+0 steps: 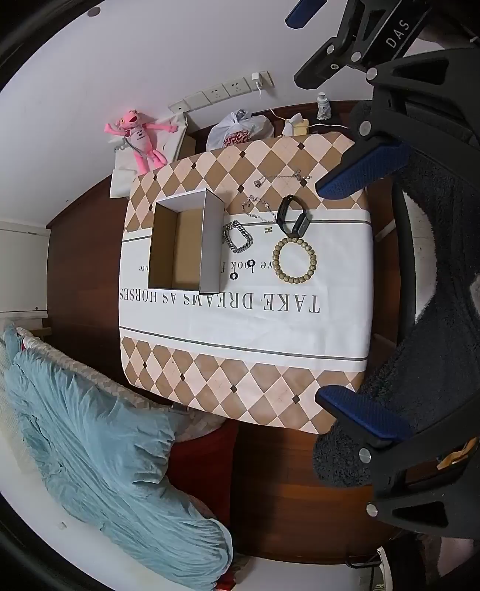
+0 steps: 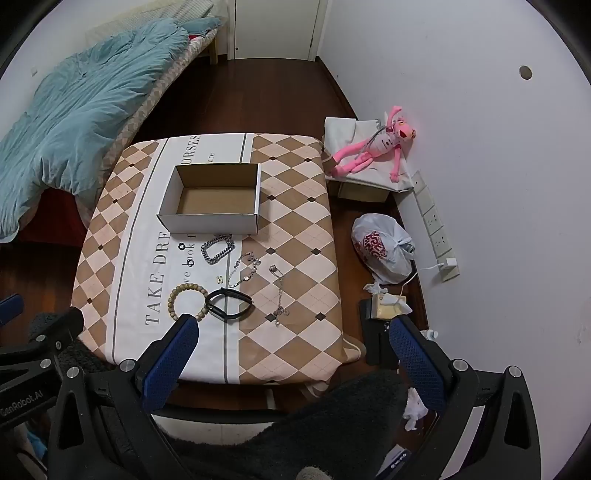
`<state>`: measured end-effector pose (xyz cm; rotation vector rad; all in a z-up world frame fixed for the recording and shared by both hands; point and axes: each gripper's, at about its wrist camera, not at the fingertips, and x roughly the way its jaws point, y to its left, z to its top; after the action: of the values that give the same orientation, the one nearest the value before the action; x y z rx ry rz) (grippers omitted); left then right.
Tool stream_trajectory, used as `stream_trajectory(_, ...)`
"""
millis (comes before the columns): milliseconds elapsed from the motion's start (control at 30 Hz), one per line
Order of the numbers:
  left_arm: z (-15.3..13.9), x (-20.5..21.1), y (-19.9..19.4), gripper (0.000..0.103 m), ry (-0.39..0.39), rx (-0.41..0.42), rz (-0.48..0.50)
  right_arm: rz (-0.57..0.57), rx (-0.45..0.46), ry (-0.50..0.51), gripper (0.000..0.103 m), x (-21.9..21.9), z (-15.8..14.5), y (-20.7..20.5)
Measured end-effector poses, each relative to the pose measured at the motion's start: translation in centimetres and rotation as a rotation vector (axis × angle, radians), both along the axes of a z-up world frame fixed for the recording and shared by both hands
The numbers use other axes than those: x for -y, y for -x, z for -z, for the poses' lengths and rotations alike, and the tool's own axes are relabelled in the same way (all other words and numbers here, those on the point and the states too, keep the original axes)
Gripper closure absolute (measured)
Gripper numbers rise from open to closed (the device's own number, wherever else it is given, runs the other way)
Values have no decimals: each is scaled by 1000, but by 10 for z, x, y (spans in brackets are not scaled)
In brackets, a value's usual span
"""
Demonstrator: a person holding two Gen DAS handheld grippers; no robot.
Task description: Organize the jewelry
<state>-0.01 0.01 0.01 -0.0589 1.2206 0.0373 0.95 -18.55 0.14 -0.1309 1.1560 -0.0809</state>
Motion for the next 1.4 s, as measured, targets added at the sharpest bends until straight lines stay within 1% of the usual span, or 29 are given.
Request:
stream_trajectory(300,0,0,0,0,-3,4,3,1,3,-11,0,2,-1,2)
stream_trajectory(333,-6,-1,-4,0,-2,6,4,1,3,-10,0,2,-1,2)
stream_trajectory(500,-10,-2,-6,0,2,4,4,-1,3,-15,0,2,-2,2)
stream_trajectory(733,-7,3,-3,0,-10,10,5,-3,6,-16,0,2,-3,3)
stream_trajectory(1000,-10,7,-2,0,-10,15,8,-4,7,-18,0,4,-3,3)
stream_trajectory(1067,-14,5,0,0,-6,17,8,-3,7,-18,0,-3,-8,5)
stream_trajectory(1400,-16,6,0,0,-5,19,5,-4,9,-21,0,5,-5,7)
